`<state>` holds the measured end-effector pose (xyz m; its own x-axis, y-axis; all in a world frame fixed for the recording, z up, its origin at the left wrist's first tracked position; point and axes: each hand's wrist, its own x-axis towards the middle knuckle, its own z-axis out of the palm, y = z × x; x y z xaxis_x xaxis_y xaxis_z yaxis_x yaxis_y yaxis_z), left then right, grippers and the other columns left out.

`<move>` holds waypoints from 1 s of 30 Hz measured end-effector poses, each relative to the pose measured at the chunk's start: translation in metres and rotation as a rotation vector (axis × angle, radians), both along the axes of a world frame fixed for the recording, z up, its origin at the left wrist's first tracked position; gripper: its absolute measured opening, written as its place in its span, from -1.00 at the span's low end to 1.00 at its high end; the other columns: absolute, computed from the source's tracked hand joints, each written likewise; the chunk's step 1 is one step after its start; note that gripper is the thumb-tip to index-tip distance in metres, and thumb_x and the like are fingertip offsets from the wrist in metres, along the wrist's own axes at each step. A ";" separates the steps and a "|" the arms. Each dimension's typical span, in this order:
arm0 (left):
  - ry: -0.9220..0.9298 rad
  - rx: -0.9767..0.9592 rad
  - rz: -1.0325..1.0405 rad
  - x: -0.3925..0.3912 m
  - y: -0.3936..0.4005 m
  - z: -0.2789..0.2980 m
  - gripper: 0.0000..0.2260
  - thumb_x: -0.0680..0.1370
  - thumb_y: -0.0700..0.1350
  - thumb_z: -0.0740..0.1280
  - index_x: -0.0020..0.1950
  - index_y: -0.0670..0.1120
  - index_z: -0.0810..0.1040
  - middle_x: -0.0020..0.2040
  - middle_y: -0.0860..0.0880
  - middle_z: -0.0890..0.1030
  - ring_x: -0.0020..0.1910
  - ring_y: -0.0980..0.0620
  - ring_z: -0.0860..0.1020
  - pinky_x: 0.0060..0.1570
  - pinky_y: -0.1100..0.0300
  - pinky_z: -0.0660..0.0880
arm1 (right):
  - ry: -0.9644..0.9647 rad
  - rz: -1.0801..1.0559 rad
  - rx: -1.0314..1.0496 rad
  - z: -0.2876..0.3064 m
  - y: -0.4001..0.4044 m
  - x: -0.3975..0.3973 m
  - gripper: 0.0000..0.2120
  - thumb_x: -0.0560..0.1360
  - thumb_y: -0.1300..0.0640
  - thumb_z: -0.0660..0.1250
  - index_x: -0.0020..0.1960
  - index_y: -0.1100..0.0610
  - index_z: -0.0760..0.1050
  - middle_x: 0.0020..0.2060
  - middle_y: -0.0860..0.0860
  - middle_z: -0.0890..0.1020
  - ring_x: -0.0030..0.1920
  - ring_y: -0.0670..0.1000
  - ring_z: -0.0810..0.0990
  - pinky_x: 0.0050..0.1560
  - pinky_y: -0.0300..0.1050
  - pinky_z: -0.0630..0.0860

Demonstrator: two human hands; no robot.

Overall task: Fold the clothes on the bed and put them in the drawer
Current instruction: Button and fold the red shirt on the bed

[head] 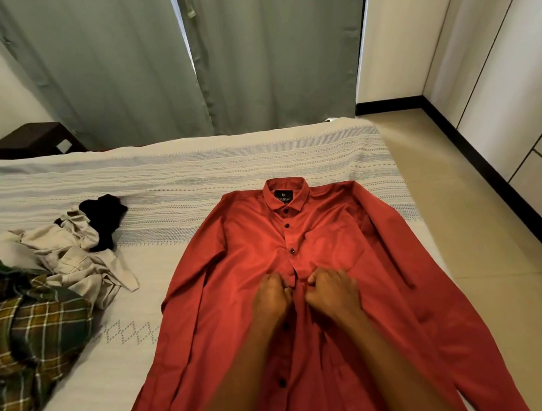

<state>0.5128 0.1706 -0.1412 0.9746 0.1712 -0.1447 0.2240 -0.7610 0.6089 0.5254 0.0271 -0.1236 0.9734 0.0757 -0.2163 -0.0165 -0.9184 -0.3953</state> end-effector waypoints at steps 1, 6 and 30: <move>-0.006 -0.029 0.017 0.000 0.001 0.001 -0.92 0.50 -0.18 0.33 -0.05 -0.16 0.53 -0.01 -0.19 0.61 0.03 -0.19 0.57 -0.03 0.00 0.42 | -0.008 0.024 -0.019 -0.001 -0.001 -0.001 -0.67 0.49 -0.05 0.26 0.23 -0.05 0.49 0.30 -0.01 0.54 0.36 0.12 0.41 0.33 0.11 0.31; -0.057 -0.182 0.064 0.000 0.007 0.010 -0.93 0.47 -0.24 0.35 -0.13 -0.10 0.59 -0.20 -0.05 0.67 -0.13 -0.05 0.63 -0.17 0.19 0.43 | -0.170 0.109 -0.172 -0.007 -0.004 -0.005 -0.61 0.45 -0.16 0.29 0.17 0.05 0.51 0.13 0.07 0.62 0.15 0.17 0.56 0.12 0.07 0.43; 0.105 -0.766 0.332 0.001 -0.004 0.018 -0.80 0.56 -0.35 0.33 -0.22 -0.13 0.57 -0.43 0.00 0.54 -0.58 0.20 0.44 -0.56 0.32 0.43 | 0.013 -0.202 0.263 0.025 -0.001 0.003 -0.81 0.45 -0.10 0.37 -0.16 0.01 0.61 -0.09 0.05 0.72 0.03 0.18 0.66 -0.11 -0.08 0.48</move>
<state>0.5142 0.1669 -0.1228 0.8657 0.2646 -0.4248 0.4478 -0.0304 0.8936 0.5284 0.0257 -0.0981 0.9717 -0.0642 -0.2272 -0.1947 -0.7623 -0.6173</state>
